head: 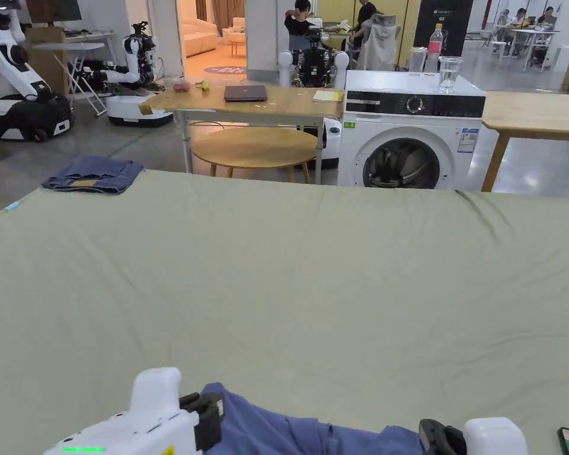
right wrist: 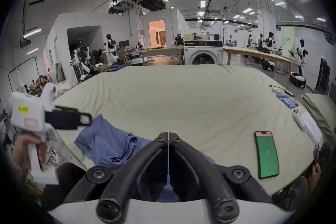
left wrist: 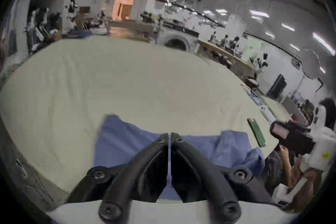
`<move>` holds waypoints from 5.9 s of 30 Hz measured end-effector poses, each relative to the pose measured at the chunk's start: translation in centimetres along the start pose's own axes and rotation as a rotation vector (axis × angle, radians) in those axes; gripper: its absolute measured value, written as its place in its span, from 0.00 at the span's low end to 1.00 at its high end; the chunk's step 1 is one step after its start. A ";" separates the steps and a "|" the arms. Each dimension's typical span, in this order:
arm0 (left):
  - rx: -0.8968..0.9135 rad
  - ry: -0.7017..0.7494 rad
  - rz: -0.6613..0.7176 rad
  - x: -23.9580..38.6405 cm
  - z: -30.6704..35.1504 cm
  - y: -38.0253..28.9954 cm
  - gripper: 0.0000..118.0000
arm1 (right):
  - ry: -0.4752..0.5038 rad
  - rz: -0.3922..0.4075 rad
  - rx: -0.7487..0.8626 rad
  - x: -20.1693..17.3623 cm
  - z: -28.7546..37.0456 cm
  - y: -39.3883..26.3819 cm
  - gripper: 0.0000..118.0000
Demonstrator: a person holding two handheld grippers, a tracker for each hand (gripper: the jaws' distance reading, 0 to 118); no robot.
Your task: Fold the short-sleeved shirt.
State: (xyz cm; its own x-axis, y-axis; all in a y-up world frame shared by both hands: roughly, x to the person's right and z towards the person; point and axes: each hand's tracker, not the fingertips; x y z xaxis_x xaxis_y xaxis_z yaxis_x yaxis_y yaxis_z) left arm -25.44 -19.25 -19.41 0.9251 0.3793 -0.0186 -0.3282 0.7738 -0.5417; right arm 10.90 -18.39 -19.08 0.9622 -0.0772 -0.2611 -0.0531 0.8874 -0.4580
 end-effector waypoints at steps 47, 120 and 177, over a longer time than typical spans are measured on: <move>-0.057 0.060 -1.100 14.7 -6.8 -14.3 0.09 | -0.077 0.001 -0.014 1.1 3.8 -1.0 0.00; -0.047 0.081 0.584 -43.0 0.3 11.8 0.25 | 0.225 0.061 -0.225 -8.4 -7.4 -1.6 0.00; 0.382 0.177 -0.549 13.8 1.6 17.4 0.00 | -0.291 0.016 0.307 2.5 1.6 20.0 0.00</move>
State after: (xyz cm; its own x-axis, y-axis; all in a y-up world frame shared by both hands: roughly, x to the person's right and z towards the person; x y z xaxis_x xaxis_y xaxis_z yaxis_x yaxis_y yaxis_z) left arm -18.67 0.21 -27.76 0.9831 -0.1820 0.0193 0.1825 0.9668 -0.1788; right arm 12.66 -0.06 -27.52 0.9995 0.0297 0.0048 -0.0284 0.9851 -0.1696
